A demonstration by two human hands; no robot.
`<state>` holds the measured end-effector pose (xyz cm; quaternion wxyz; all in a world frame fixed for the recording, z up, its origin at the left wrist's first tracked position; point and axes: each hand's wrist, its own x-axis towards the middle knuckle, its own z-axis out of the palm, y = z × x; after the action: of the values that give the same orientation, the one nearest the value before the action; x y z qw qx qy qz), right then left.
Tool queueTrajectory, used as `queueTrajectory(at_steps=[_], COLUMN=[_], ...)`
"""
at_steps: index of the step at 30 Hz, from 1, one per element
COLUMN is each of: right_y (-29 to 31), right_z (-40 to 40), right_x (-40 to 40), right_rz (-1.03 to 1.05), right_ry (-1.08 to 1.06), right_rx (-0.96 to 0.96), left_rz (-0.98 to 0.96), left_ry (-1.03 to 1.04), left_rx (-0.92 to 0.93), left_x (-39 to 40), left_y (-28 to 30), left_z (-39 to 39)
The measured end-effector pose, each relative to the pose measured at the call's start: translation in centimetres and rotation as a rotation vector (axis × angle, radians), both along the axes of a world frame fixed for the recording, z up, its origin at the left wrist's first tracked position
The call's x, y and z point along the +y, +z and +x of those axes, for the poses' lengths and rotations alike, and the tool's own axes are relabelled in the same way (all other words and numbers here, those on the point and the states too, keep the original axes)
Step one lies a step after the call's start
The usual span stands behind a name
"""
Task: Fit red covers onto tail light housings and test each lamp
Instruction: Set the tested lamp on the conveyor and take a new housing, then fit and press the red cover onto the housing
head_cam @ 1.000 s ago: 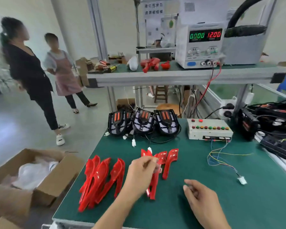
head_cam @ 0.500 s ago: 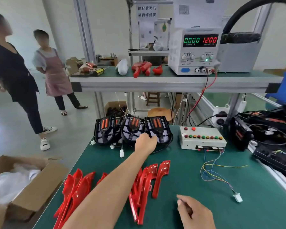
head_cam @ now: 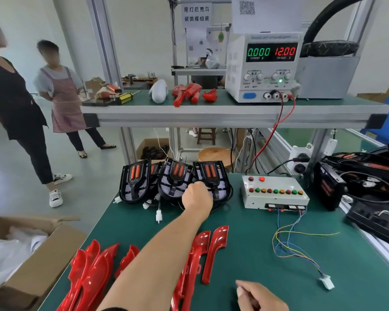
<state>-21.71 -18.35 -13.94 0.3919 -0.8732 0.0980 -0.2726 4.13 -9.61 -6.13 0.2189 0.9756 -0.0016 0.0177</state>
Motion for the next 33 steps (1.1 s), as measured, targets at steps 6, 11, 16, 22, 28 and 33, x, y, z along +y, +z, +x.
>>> queueTrajectory(at_steps=[6, 11, 16, 22, 28, 33], right_y=[1.7, 1.4, 0.5, -0.3, 0.0, 0.0], right_z=[0.0, 0.0, 0.2, -0.2, -0.4, -0.2], right_x=[-0.2, 0.3, 0.2, -0.2, -0.1, -0.1], right_rz=[0.006, 0.14, 0.066, 0.081, 0.069, 0.065], right_ry=[0.113, 0.022, 0.043, 0.057, 0.036, 0.008], right_rx=[0.085, 0.066, 0.049, 0.011, -0.013, -0.004], left_rz=[-0.002, 0.08, 0.091, 0.033, -0.078, -0.177], left_ry=[0.016, -0.003, -0.009, 0.025, 0.041, 0.007], left_rx=[-0.056, -0.075, -0.024, -0.003, -0.056, -0.132], left_x=[0.1, -0.3, -0.5, -0.4, 0.0, 0.3], left_y=[-0.4, -0.7, -0.6, -0.7, 0.2, 1.9], left_z=[0.4, 0.7, 1.1, 0.9, 0.4, -0.4])
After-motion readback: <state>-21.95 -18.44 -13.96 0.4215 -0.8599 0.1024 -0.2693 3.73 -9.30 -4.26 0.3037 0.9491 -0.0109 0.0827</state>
